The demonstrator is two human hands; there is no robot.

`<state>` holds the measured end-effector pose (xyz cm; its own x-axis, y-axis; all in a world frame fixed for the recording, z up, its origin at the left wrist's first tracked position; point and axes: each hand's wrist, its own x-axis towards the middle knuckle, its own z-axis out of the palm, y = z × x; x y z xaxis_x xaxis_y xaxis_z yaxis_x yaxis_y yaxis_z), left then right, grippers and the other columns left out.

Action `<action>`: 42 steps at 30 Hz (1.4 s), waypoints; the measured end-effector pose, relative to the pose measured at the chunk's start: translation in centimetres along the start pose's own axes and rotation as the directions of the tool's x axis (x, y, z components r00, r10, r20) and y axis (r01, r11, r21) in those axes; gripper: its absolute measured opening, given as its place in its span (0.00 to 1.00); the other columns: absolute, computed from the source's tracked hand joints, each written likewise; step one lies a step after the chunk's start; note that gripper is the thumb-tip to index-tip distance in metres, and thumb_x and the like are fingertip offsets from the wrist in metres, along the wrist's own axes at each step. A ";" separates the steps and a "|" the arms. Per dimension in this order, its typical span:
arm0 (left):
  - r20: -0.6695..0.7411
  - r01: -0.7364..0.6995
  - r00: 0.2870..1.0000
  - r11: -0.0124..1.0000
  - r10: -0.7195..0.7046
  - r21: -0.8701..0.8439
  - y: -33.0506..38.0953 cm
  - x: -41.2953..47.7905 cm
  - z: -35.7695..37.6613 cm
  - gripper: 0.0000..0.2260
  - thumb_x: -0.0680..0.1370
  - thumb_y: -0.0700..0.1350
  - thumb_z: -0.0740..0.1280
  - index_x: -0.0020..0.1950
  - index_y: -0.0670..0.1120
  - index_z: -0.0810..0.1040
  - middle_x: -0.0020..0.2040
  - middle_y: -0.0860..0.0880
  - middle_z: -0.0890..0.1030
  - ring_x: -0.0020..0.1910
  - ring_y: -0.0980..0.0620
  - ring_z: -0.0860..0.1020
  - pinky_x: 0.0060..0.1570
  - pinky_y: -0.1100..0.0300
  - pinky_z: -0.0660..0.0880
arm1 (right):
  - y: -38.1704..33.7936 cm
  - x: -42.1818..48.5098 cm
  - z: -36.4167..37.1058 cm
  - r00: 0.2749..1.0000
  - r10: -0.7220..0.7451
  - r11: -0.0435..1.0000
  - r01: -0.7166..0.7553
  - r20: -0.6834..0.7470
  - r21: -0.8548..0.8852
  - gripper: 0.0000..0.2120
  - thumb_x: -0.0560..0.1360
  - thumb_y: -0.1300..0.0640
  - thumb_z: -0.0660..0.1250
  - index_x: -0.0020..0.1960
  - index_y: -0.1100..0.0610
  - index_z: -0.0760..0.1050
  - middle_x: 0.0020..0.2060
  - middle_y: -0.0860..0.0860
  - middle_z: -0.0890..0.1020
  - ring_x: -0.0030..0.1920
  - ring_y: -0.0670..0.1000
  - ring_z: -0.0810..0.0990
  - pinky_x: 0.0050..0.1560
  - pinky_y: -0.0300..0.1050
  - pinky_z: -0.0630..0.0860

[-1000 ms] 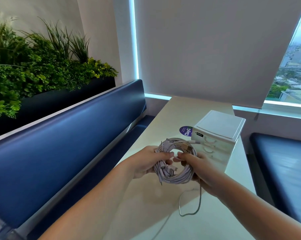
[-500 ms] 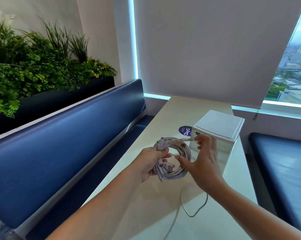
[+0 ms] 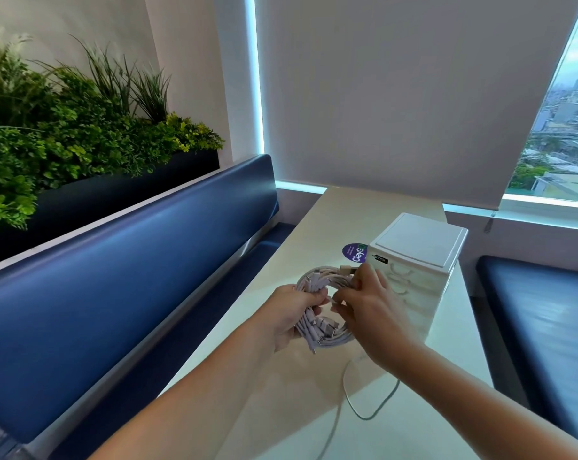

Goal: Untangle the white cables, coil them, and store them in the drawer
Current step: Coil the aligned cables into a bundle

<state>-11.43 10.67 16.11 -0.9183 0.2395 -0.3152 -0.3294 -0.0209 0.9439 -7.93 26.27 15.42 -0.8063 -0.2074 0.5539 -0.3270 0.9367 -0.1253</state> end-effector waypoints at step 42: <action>-0.162 -0.112 0.920 0.635 0.357 0.764 -1.9 4.0 -4.4 0.12 0.78 0.50 0.69 0.48 0.43 0.71 0.45 0.46 0.78 0.40 0.47 0.75 0.36 0.55 0.69 | 1.4 2.1 -3.5 0.739 0.189 0.850 -0.453 0.646 0.270 0.18 0.80 0.48 0.60 0.33 0.52 0.74 0.28 0.49 0.68 0.29 0.49 0.67 0.33 0.43 0.64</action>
<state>-15.46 7.40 12.63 -0.9980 0.0554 0.0314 0.0612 0.7017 0.7098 -8.35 28.13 19.35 -0.9765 -0.1585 -0.1463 -0.0452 0.8137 -0.5796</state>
